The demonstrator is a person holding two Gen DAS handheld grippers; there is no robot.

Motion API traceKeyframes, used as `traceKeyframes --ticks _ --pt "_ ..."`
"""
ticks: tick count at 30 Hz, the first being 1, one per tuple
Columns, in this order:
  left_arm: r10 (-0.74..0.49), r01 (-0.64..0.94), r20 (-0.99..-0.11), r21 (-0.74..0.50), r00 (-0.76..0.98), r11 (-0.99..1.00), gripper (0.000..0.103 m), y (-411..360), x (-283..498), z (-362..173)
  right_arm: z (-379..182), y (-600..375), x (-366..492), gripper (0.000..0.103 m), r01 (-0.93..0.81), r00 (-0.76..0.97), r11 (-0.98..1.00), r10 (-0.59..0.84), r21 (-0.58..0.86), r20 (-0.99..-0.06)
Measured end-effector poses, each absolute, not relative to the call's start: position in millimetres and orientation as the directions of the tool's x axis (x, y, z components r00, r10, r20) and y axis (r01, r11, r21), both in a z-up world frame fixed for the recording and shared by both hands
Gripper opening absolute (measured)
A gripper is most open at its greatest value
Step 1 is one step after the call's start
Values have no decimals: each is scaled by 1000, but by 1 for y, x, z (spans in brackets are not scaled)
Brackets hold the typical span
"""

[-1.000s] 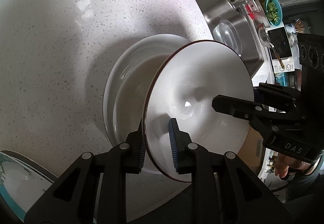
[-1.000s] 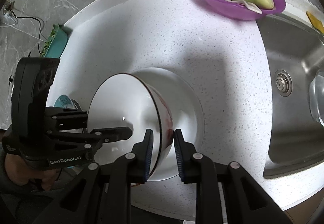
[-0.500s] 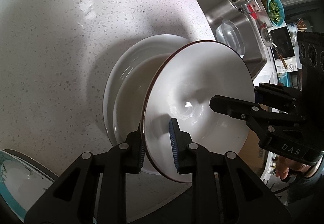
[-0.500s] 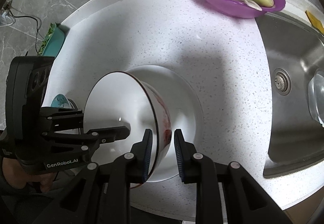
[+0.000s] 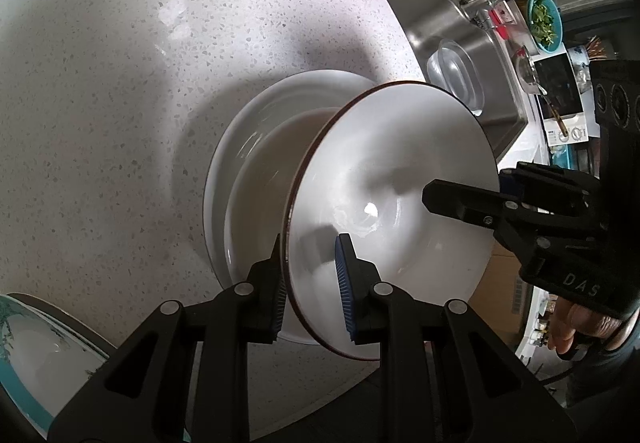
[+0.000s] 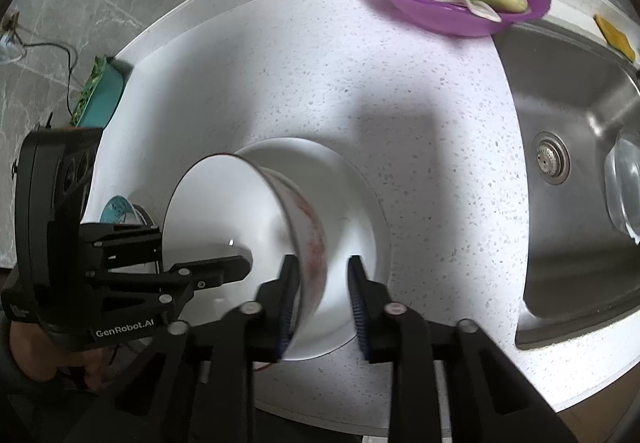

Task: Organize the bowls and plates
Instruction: 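Lower the red-patterned bowl into the nested white bowls with both tools, then open both tools and release the red-patterned bowl inside the white bowls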

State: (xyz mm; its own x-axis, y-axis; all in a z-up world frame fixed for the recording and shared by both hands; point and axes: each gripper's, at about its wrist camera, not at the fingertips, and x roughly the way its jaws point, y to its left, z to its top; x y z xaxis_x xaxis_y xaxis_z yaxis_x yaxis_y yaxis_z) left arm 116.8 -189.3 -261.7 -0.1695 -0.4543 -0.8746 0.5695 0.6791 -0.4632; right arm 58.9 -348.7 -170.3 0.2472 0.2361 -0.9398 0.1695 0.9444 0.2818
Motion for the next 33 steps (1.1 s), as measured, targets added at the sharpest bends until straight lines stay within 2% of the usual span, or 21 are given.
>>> traceKeyframes --ticks 4,8,15,25,33 --pt "-464 576 -869 -471 -171 669 34 -189 116 -258 -171 -347 58 16 161 249 948 230 274 -941" --pt "-476 594 -862 -476 -172 649 52 -191 111 -252 -173 -349 57 15 162 243 945 239 283 -940" --pt "-497 608 -855 -476 -149 635 74 -188 109 -240 -173 -349 57 14 166 241 945 239 283 -941" --pt "-532 599 -834 -501 -142 625 74 -179 108 -228 -175 -350 60 15 161 244 949 228 271 -943" --pt "-542 588 -832 -496 -114 638 75 -163 105 -211 -173 -342 67 15 118 246 971 172 206 -954"
